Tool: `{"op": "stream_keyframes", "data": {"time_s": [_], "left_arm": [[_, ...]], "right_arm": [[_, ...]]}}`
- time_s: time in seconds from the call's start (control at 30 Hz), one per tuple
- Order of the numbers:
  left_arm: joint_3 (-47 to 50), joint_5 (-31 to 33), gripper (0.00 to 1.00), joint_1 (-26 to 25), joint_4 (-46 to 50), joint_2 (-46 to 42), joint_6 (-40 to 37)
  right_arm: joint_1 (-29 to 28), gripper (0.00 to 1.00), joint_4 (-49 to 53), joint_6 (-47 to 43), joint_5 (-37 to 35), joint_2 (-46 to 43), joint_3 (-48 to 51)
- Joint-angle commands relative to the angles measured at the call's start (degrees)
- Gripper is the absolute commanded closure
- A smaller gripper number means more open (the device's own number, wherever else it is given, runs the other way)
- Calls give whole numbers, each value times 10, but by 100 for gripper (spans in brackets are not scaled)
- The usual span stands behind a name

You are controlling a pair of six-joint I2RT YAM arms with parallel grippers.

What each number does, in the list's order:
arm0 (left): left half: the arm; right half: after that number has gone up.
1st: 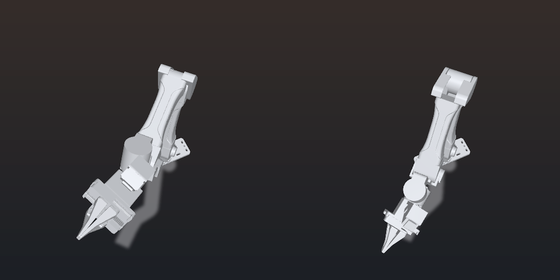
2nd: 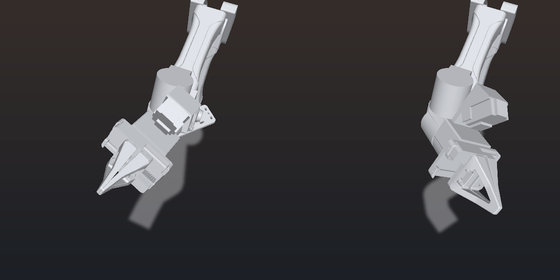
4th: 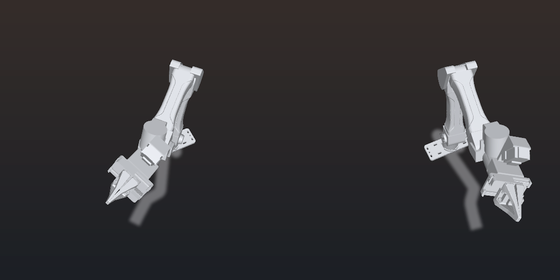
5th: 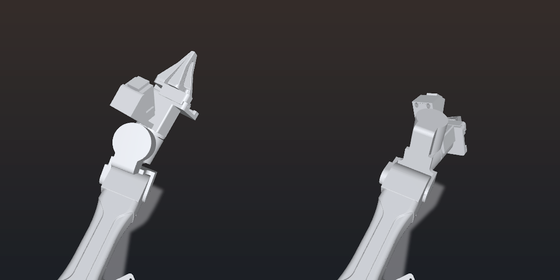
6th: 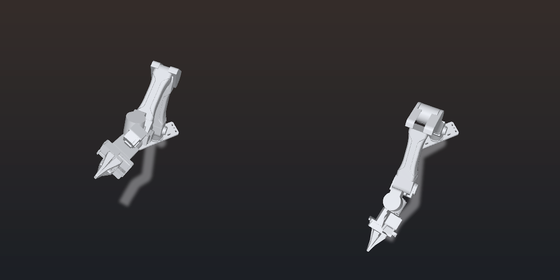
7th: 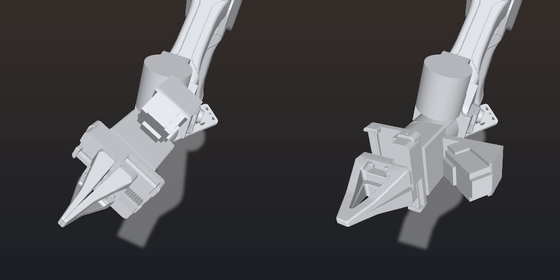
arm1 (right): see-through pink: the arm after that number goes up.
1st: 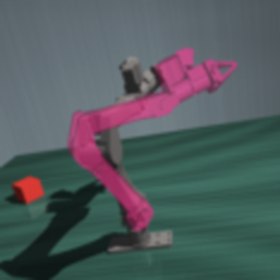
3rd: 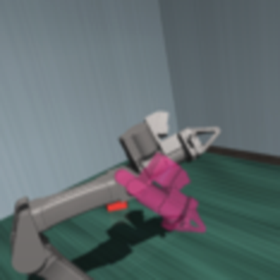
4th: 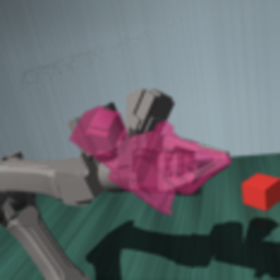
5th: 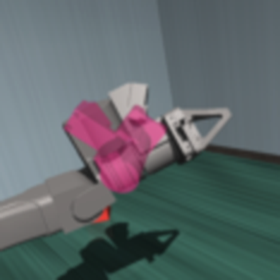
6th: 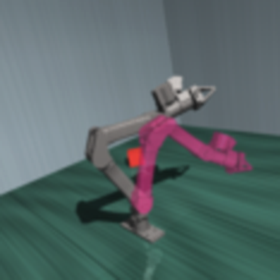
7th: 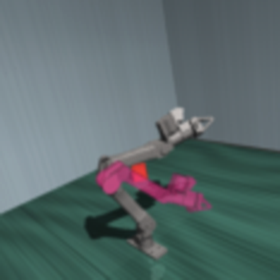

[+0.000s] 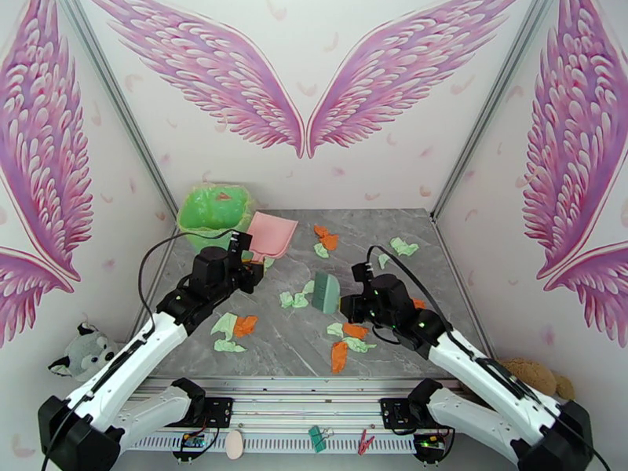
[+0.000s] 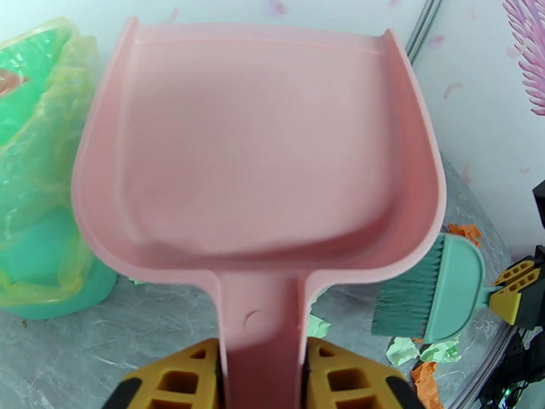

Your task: Sweep away the paper scraps from the table

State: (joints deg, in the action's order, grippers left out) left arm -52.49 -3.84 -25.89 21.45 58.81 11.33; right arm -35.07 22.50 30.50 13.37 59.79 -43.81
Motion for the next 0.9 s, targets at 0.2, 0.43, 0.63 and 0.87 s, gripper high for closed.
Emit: {"op": "stream_keyframes", "data": {"time_s": [0.2, 0.43, 0.63, 0.87], "left_arm": [[2, 19, 100, 14, 80, -70, 24], [-5, 5, 100, 16, 92, -99, 28], [-11, 8, 100, 18, 120, -115, 12], [-9, 6, 100, 18, 116, -125, 13]], "right_arm": [[-94, 100, -132, 84, 152, 205, -160], [-168, 100, -219, 161, 217, 406, -282], [-189, 100, -300, 237, 242, 518, -321], [-190, 100, -329, 264, 260, 588, -314]]}}
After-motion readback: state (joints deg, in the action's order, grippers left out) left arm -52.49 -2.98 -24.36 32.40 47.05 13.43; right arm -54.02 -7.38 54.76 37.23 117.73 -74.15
